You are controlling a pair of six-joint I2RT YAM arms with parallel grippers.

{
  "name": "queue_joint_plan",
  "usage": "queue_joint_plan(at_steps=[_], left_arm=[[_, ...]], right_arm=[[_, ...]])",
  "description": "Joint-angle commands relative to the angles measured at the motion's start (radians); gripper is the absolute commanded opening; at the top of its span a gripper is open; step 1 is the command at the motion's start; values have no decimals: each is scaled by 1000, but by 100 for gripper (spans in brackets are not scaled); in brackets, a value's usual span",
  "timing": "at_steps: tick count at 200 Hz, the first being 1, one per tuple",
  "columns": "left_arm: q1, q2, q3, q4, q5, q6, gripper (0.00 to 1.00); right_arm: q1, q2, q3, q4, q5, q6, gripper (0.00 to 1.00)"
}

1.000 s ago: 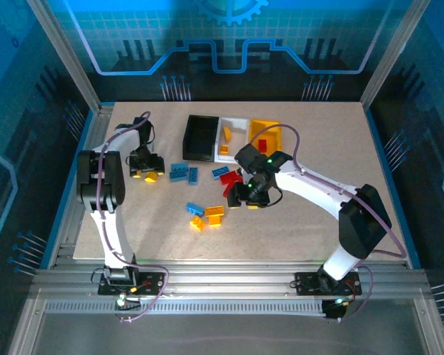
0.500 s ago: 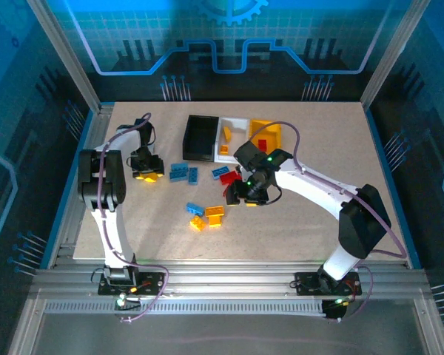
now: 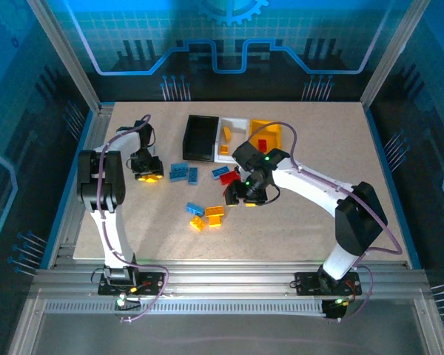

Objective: Sort the legos into containers by color

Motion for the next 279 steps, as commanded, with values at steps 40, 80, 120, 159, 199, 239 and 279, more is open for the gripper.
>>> queue_joint_plan(at_steps=[40,80,120,159,199,239,279], left_arm=[[7,-152,-74,-38,143,-62,51],[4,-293,-105,-34,303,-185,51],[-120,-316,-21,39,426,-399,52],[-274,-155,189,123,473,-573,52],[-361,57,449,151,469,-678,52],[-402,226,641,179,444,-769,52],[-424,367,838,131,415,-806,56]], right_arm=[[12,-6,16,-4,-4,-23,63],[-35,-69,-40,5,22,-26,63],[-173,-201,-222,70,-28,2,63],[-234,-314,-318,67,-27,9,64],[-237,-441,-422,87,-21,74,64],[-237,-535,-481,68,7,105,64],[-238,-562,-471,27,28,91,64]])
